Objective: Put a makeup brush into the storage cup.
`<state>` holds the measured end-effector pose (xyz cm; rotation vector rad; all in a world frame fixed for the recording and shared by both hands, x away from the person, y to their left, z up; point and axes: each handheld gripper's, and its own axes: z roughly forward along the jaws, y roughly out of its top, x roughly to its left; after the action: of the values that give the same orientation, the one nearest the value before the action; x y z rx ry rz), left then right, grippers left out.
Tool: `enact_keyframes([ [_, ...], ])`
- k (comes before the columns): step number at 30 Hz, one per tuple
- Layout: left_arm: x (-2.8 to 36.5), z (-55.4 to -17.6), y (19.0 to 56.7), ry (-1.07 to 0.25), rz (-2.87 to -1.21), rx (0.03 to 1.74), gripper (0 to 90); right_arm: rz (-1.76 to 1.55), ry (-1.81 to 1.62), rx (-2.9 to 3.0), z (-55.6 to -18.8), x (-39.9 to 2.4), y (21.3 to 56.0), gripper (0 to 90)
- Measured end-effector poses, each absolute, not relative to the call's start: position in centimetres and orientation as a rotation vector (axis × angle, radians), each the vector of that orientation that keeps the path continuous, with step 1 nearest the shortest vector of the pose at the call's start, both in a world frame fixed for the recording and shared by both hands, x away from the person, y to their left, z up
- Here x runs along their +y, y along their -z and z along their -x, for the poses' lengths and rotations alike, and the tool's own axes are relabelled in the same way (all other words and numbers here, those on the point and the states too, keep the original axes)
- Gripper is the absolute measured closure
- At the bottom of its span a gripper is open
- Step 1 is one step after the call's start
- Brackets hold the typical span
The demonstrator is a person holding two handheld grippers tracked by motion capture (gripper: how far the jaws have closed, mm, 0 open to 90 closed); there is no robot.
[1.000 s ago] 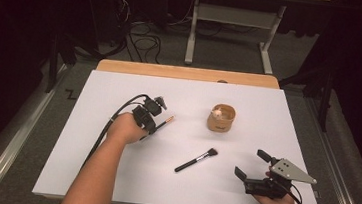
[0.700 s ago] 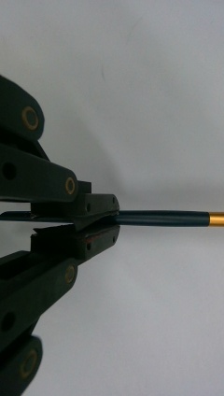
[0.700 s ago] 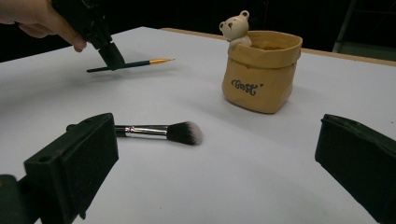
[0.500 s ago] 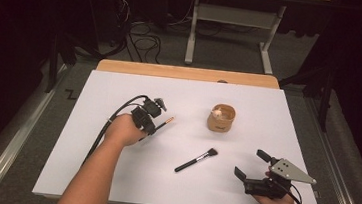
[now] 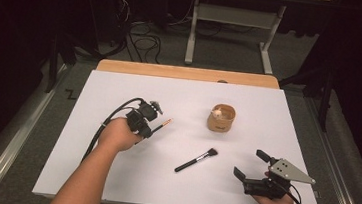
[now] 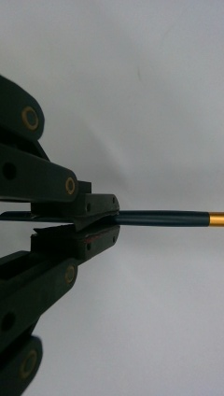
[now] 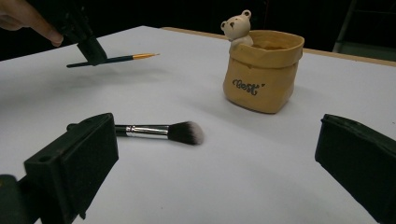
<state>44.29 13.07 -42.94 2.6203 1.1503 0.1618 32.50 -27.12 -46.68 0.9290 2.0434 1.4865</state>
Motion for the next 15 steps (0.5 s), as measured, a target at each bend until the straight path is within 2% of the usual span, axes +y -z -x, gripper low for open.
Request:
enact_keyframes([
  [15,14.8,-41.9,43.4,-0.135,-2.542,1.149,84.1,-0.935,-1.478,2.05,-32.5,-27.1,46.8,0.3],
])
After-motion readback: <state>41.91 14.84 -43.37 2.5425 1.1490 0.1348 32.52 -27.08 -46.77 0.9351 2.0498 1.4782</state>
